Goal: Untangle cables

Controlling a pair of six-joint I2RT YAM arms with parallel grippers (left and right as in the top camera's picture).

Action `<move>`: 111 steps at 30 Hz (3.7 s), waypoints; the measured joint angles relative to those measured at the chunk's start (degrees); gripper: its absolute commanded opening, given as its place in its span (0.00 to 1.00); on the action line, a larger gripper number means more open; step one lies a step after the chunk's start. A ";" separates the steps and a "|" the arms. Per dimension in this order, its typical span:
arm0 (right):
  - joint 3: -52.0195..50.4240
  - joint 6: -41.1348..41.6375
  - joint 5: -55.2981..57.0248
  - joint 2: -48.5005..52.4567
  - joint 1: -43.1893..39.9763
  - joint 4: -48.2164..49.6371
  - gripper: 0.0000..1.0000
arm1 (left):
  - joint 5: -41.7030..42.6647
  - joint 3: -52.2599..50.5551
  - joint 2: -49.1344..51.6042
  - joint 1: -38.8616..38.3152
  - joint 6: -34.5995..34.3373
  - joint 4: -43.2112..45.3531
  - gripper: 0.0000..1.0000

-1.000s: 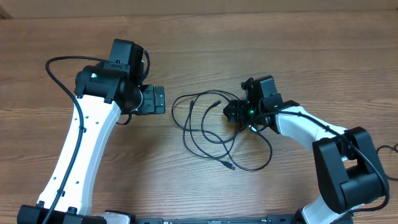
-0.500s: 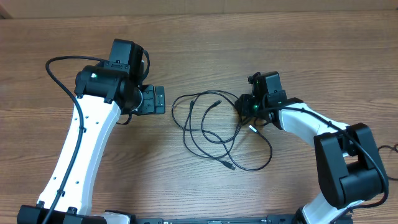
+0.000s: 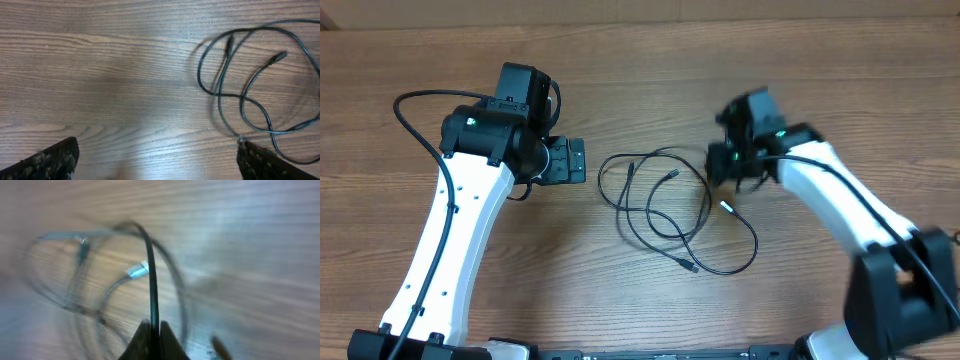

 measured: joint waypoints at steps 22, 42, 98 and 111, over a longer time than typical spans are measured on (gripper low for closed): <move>37.46 0.81 2.67 -25.20 0.04 8.50 0.04 | 0.00 -0.04 0.00 0.00 0.00 -0.07 1.00; 37.70 -24.50 63.78 -15.39 -24.13 9.27 0.04 | 0.00 -0.04 0.00 0.00 0.00 -0.04 1.00; 18.10 4.92 -3.02 6.91 -32.61 -16.22 1.00 | 0.00 -0.04 0.00 0.00 -0.02 -0.02 1.00; 13.35 14.99 -1.18 6.91 -5.22 -1.31 1.00 | 0.00 -0.04 0.00 0.00 -0.02 -0.07 1.00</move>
